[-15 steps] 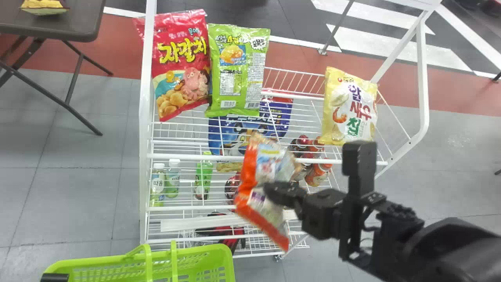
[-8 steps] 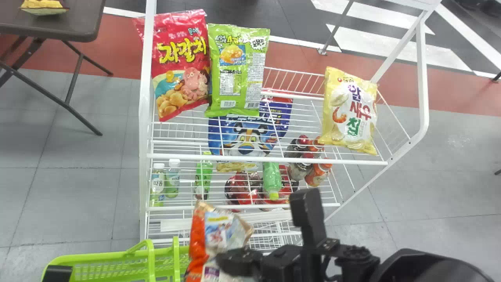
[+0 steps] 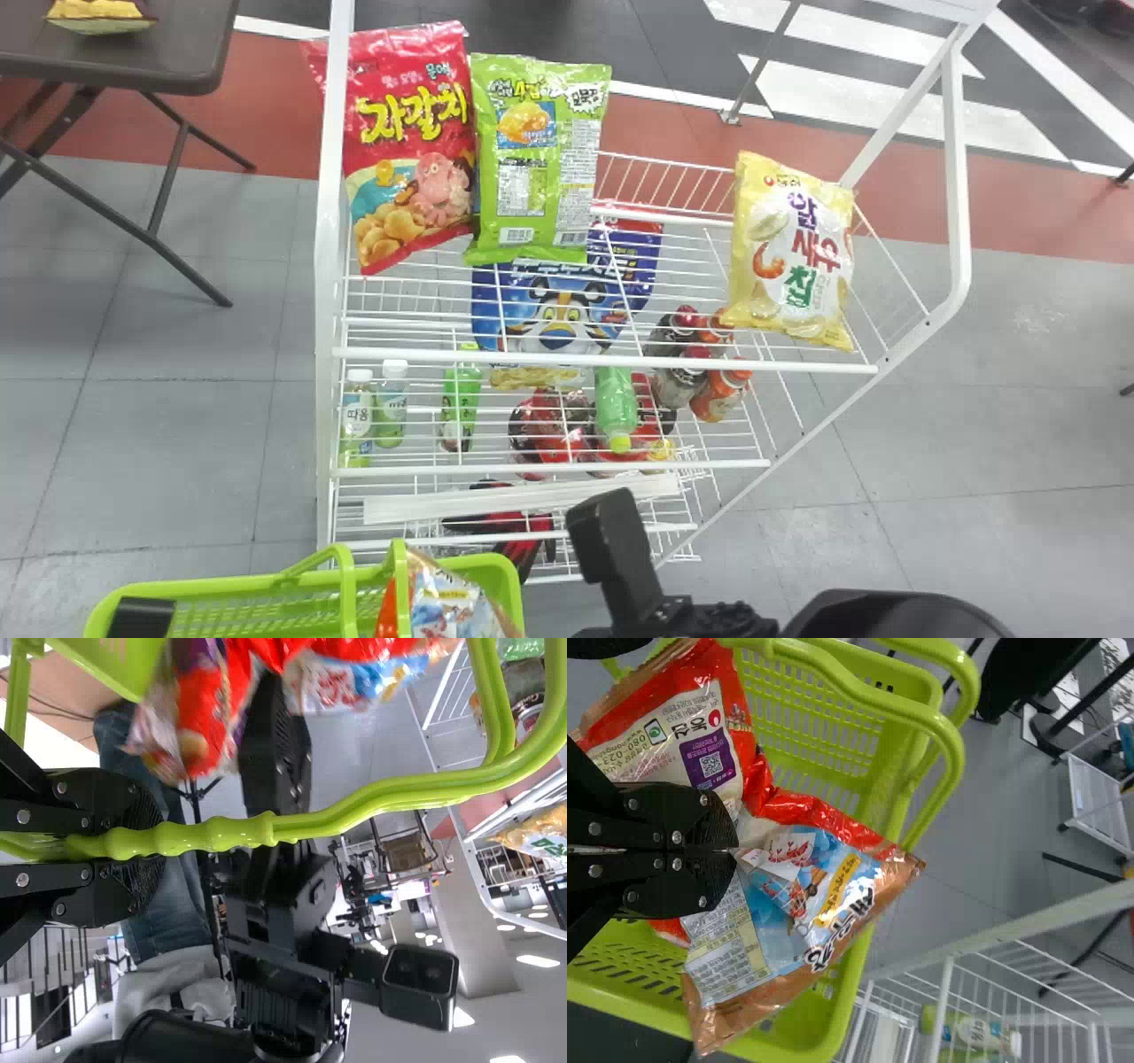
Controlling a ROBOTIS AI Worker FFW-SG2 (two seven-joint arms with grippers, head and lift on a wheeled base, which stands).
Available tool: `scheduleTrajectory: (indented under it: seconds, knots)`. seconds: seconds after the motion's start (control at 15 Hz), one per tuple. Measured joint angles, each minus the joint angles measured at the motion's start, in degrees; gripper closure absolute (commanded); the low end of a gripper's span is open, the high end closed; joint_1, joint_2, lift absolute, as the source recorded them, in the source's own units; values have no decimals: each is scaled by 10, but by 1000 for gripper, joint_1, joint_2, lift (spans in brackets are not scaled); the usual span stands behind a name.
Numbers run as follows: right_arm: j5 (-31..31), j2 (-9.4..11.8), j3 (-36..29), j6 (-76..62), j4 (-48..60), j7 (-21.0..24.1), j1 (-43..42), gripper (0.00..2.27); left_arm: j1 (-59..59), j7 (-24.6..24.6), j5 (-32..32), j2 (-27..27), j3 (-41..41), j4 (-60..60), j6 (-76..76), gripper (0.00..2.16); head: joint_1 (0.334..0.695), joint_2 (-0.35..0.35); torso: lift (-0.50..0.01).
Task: Hold basket handle with left hand then pick Saewookkang with right hand and place into basket
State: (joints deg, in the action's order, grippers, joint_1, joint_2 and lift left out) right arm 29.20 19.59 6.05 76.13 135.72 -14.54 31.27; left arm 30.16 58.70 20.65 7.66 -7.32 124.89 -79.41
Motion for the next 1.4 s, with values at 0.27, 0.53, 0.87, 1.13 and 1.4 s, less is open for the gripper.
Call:
scheduleTrajectory:
  seconds: [0.27, 0.53, 0.87, 1.13, 1.4]
  knots:
    - [2, -1, 38, -4, -55, 0, -30, 2246, 2, 1, 0, 0, -1, 2, -2, 1926, 695, -350, -19]
    - [-17, -3, 76, -37, -129, 0, -67, -1, 3, 1, 0, 1, -2, 4, -2, 1926, 695, -350, -19]
    - [-49, -1, 28, -30, -84, 1, -51, 76, 6, 3, 0, 3, -1, 4, -2, 1926, 695, -350, -19]
    - [-50, -8, -62, -125, -19, -3, -1, 117, 5, 2, 0, 0, -3, 4, 1, 1926, 695, -350, -19]
    - [-47, -52, -149, -381, -3, 27, 48, 161, 10, 3, 1, -1, -3, 2, 18, 1926, 695, -350, -19]
